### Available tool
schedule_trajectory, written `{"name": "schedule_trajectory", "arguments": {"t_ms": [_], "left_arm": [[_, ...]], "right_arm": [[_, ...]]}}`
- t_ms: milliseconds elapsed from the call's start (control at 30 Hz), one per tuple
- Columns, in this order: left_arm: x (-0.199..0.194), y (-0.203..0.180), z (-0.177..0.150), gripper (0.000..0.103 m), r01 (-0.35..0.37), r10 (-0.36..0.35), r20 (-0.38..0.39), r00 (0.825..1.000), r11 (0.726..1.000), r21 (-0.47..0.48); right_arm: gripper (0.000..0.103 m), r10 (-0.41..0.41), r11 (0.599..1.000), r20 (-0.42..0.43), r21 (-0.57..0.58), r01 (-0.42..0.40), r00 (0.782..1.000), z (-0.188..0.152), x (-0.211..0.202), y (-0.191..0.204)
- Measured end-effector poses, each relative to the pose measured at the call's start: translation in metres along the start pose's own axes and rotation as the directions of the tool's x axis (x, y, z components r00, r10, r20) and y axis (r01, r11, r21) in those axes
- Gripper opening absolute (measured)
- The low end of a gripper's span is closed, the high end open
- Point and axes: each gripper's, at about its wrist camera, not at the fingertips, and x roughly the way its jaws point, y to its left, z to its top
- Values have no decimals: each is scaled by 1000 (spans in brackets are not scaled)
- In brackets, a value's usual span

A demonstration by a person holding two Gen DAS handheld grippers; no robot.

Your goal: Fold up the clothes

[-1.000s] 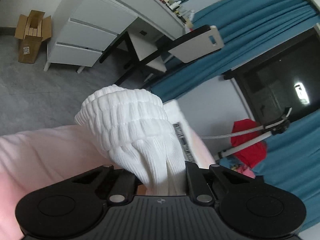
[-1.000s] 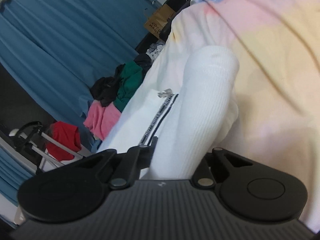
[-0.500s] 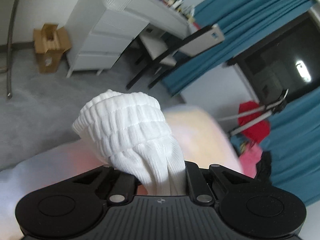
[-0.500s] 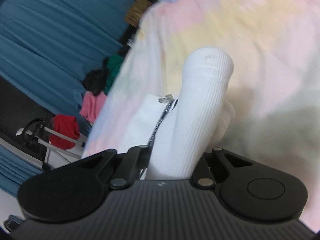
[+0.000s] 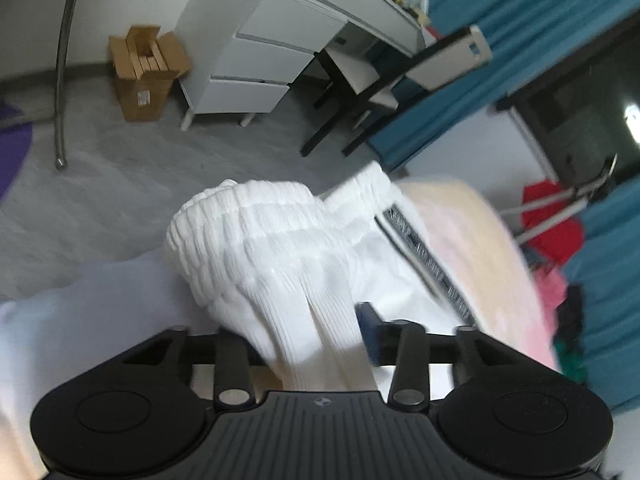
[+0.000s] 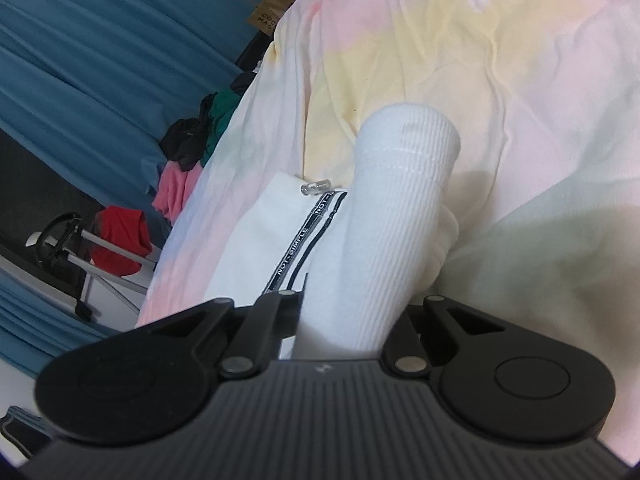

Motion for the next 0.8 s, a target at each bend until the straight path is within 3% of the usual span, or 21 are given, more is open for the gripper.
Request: {"name": "schedule_trajectory", "arguments": {"t_ms": [33,67,133,200,433,500,567,700,800], "left_arm": [[-3,-6,-2,78,-39,39,-4,999,998,48],[-6,-12,-5,89,-82,83,-2,997,991,101],[-15,-20,-11,89,-153,152,16,988,967,206],[-29,-26,-16,89,-171,164,48,985,949,264],[-73,-82,-36,89,-194,108,237,965,906,376],[-74,-113,-48,89,-157,48,254,966,889,430],[-67,-145,-66,89,-94,-21,223,975,866,491],[-44,-206,-110,90,65,-165,115,980,800,597],[-10,-231,-134,92,198,-246,0,969,779,595]], "right_arm": [[13,0,1000,-1,1,0,1000,0,1,0],[13,-1,1000,-1,-7,1,1000,0,1,0],[13,-3,999,2,-31,3,1000,-1,0,0],[13,4,1000,3,-28,-4,1000,0,0,-3],[13,40,999,1,-6,-40,999,0,-2,-11],[13,42,999,5,-7,-42,999,-1,-2,-11],[13,46,999,8,-2,-46,999,0,-3,-13],[13,58,998,12,36,-58,998,1,-5,-16],[13,64,996,16,69,-65,998,2,-6,-20]]}}
